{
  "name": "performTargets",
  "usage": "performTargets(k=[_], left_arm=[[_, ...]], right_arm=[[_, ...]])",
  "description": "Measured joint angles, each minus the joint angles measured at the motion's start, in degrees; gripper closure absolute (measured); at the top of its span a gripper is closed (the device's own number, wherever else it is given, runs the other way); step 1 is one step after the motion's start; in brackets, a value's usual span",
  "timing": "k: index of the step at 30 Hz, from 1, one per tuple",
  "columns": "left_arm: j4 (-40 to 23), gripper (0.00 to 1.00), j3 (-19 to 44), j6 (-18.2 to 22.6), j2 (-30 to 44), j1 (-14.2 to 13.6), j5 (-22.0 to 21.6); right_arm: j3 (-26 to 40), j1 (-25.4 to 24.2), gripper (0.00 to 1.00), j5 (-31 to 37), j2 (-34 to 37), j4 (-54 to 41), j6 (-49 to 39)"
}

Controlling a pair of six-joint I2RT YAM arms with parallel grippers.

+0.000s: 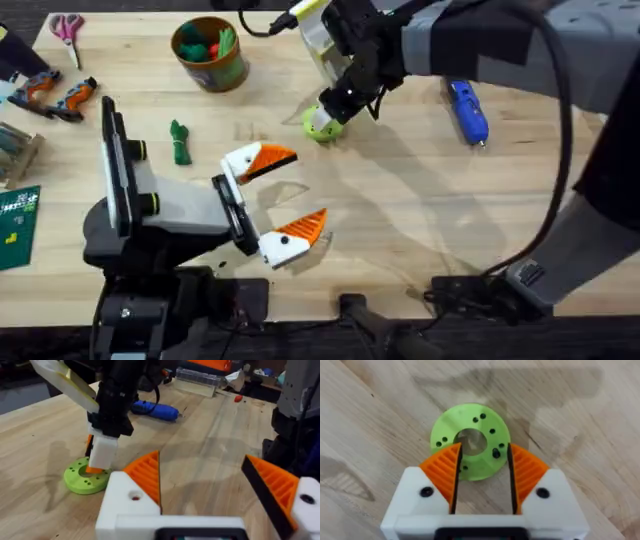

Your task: Pick up the gripper from the table and insert it into the empty holder that is missing its gripper. Then pick up a screw, insert it into the mounting hole, and use the screwdriver to tighten it. Finally, clean up the table by picking up the vegetable and placing it into the bucket.

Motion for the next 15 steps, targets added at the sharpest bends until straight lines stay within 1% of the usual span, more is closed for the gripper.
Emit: performTargets(k=[15], left_arm=[[0.00, 0.024, 0.00, 0.03, 0.00, 0.00, 0.00]], right_arm=[[0.00, -0.11, 0.524, 0.00, 0.66, 0.07, 0.00]])
